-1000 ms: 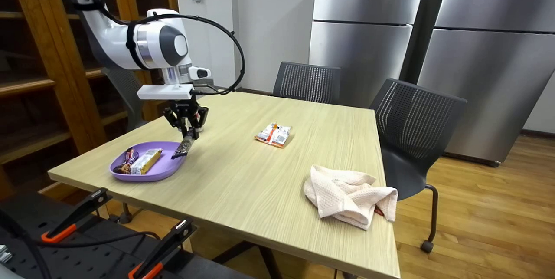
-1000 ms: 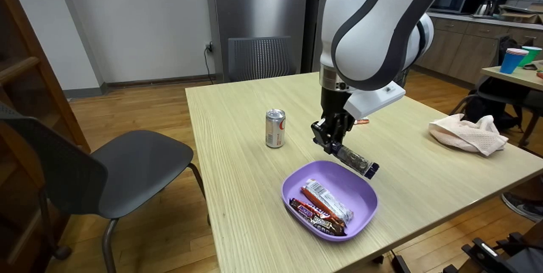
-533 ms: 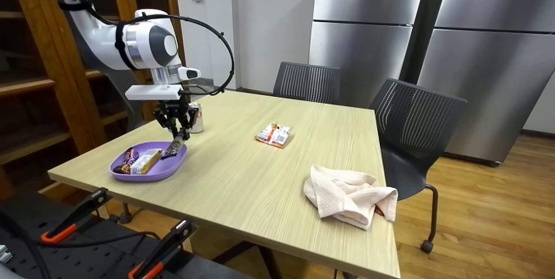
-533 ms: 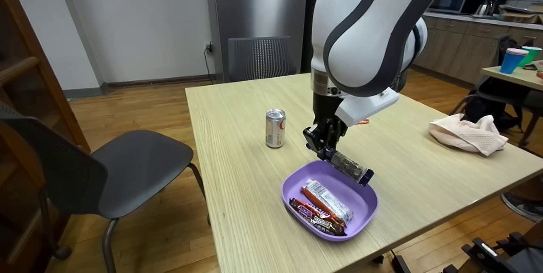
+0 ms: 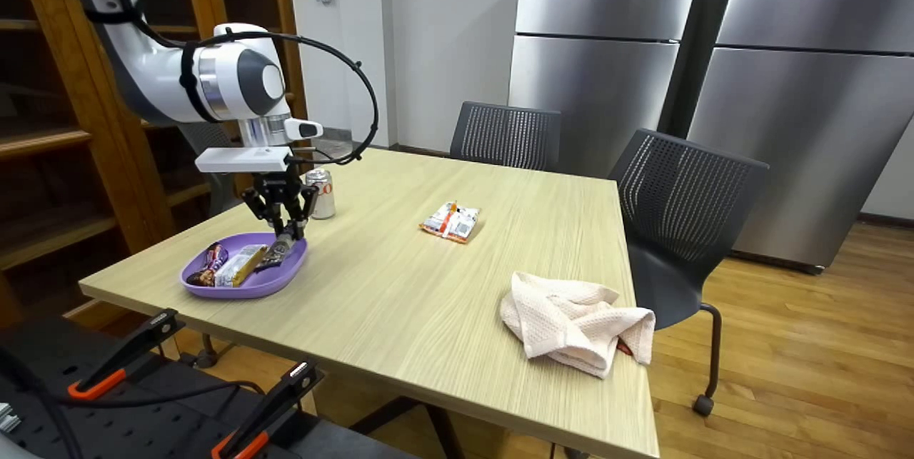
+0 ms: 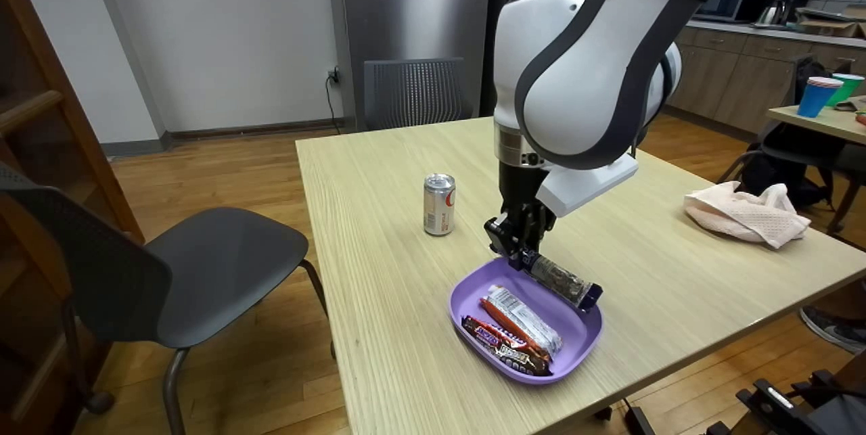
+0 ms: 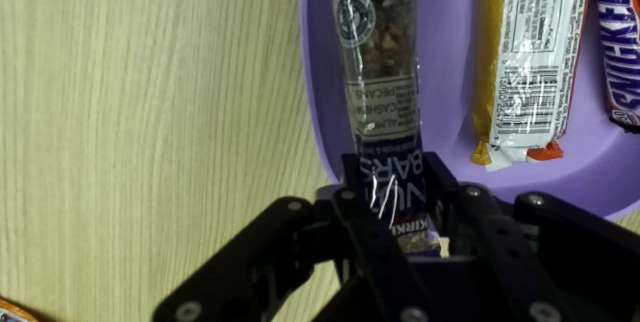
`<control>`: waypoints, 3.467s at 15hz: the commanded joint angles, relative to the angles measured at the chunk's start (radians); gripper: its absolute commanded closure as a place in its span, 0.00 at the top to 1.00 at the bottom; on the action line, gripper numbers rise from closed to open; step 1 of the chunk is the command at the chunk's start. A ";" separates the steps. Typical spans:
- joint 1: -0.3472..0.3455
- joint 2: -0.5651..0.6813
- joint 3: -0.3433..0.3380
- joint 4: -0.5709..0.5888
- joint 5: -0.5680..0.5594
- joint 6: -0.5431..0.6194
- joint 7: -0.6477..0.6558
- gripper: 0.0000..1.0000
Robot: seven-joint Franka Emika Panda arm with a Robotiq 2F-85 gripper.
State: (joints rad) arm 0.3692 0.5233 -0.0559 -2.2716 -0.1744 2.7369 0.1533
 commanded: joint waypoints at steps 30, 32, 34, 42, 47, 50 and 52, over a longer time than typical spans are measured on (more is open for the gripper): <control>-0.083 -0.042 0.041 -0.040 0.020 -0.038 0.015 1.00; -0.106 -0.051 0.034 -0.041 0.018 -0.038 0.011 1.00; -0.132 -0.057 0.027 -0.043 0.014 -0.038 0.002 1.00; -0.219 -0.081 -0.015 -0.054 0.007 -0.034 -0.021 1.00; -0.255 -0.096 -0.058 -0.068 -0.005 -0.030 -0.028 1.00; -0.272 -0.097 -0.083 -0.070 -0.011 -0.030 -0.028 1.00; -0.284 -0.093 -0.100 -0.068 -0.012 -0.028 -0.028 1.00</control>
State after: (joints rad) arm 0.1099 0.4678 -0.1439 -2.3088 -0.1688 2.7068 0.1397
